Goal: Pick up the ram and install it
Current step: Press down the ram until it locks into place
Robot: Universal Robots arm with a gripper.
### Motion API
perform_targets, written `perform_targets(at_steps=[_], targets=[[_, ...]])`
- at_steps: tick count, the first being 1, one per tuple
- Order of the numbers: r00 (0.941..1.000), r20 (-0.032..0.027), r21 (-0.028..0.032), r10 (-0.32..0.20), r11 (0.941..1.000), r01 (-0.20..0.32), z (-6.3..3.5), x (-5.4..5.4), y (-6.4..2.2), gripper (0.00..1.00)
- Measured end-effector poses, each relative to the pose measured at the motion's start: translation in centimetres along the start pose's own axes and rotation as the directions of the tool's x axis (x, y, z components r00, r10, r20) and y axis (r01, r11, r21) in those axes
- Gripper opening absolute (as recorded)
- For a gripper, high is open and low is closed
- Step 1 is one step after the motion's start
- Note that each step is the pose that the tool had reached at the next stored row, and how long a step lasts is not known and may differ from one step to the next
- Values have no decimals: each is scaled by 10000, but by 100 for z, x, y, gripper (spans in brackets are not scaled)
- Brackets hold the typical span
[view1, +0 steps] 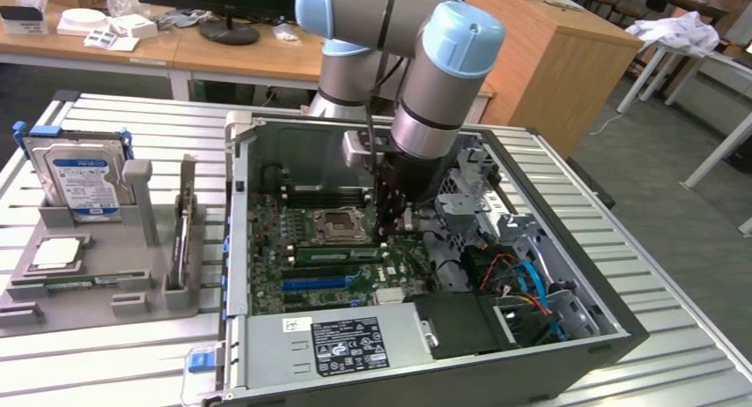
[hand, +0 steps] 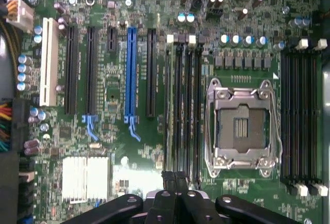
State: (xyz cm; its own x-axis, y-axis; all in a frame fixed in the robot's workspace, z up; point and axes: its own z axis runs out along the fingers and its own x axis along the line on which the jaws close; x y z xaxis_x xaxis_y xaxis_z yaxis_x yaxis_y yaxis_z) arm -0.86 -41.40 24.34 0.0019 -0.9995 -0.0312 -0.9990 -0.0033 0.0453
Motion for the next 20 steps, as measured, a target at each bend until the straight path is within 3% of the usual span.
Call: perform_targets(at_steps=[20], targets=[[10000, 1, 148, -5, 9999, 5, 19, -1, 409, 11]])
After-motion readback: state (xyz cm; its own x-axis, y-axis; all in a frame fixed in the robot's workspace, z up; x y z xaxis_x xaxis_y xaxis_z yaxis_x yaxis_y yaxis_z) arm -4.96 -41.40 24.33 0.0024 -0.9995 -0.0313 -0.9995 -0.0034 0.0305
